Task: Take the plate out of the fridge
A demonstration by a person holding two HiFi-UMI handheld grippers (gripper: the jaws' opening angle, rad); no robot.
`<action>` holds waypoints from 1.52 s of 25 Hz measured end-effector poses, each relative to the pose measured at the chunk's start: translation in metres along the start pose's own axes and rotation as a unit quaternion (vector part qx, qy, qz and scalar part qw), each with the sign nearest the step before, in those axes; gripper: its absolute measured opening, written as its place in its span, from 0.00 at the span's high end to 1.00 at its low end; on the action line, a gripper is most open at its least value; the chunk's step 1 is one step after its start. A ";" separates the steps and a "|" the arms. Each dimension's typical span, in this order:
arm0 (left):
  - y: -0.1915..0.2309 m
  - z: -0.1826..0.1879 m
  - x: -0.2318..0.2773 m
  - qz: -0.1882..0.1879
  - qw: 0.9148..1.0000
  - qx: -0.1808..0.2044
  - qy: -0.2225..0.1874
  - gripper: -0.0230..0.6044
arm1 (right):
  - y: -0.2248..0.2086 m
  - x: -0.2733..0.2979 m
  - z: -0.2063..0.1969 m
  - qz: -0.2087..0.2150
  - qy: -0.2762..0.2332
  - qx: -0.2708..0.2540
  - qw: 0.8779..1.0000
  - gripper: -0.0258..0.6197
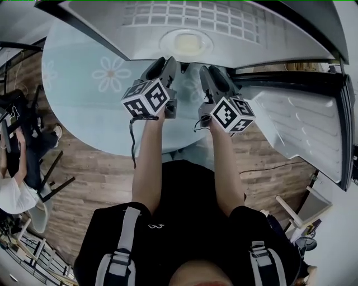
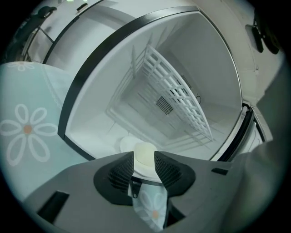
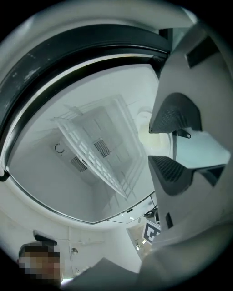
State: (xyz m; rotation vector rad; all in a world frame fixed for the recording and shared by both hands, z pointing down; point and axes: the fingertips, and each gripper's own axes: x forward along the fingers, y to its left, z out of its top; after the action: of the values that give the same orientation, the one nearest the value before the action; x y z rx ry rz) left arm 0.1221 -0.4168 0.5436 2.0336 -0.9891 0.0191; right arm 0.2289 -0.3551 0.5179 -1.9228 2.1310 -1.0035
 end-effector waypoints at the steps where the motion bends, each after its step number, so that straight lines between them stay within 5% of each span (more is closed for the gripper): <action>1: 0.004 0.000 0.003 0.005 1.000 0.000 0.000 0.73 | -0.005 0.004 -0.002 -0.001 0.004 0.003 1.000 0.70; 7: 0.019 -0.003 0.014 0.030 1.000 -0.001 0.006 0.67 | -0.023 0.025 -0.001 -0.008 0.006 0.022 1.000 0.57; 31: 0.031 0.005 0.037 0.040 0.999 0.002 -0.007 0.67 | -0.055 0.068 0.002 -0.053 0.024 -0.011 0.998 0.60; 38: 0.035 0.003 0.036 0.047 0.999 -0.002 -0.008 0.78 | -0.059 0.068 0.003 -0.061 0.018 -0.010 0.998 0.65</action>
State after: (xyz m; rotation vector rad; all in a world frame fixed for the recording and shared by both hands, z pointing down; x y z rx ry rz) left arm 0.1232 -0.4528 0.5780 1.9842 -1.0934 0.0514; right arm 0.2667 -0.4171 0.5701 -2.0808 2.0716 -1.0502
